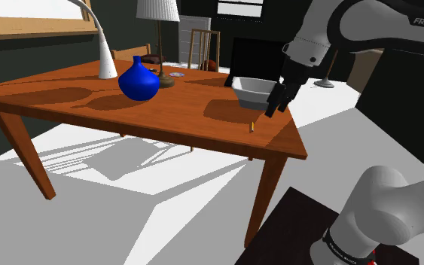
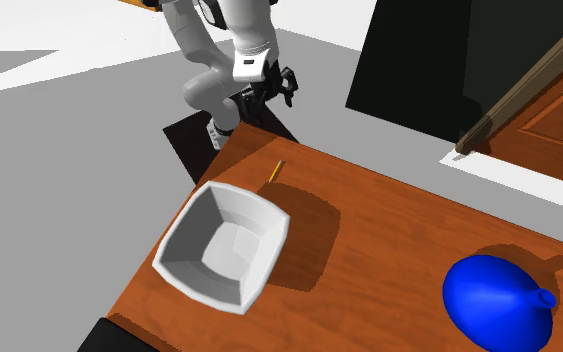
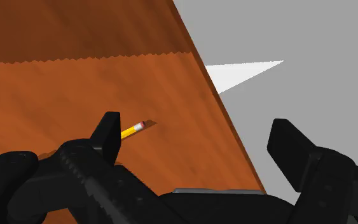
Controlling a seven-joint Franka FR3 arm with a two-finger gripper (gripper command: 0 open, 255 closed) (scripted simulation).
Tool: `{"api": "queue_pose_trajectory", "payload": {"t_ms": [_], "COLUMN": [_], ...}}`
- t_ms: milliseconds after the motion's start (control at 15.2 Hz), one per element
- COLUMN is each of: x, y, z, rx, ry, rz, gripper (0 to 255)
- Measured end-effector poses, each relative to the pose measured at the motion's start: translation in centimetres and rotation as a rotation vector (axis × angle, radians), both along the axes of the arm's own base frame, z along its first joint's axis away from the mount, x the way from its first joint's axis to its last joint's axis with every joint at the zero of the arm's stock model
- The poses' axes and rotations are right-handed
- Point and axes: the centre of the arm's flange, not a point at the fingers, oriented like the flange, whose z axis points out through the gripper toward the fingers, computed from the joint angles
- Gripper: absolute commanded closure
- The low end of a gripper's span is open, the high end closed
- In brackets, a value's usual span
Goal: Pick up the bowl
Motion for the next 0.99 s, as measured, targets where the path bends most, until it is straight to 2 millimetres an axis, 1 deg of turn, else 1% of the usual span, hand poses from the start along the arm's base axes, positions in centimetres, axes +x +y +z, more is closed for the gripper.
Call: {"api": "queue_pose_trajectory", "payload": {"t_ms": [132, 198, 462, 594, 726, 858, 990], "x": [0.4, 1.1, 4.1, 5.9, 7.4, 8.9, 11.1], "y": [-0.2, -0.6, -3.1, -4.2, -5.4, -6.6, -7.2], "z": [-0.1, -0.4, -1.0, -1.3, -1.0, -1.3, -1.2], "rx": [-0.015, -0.038, -0.157, -0.221, -0.285, -0.349, -0.414], "ry": [0.0, 0.001, 0.007, 0.01, 0.013, 0.016, 0.018], "rz": [0.009, 0.024, 0.1, 0.142, 0.183, 0.224, 0.265], "gripper": [0, 0, 0, 0, 0, 0, 0]}}
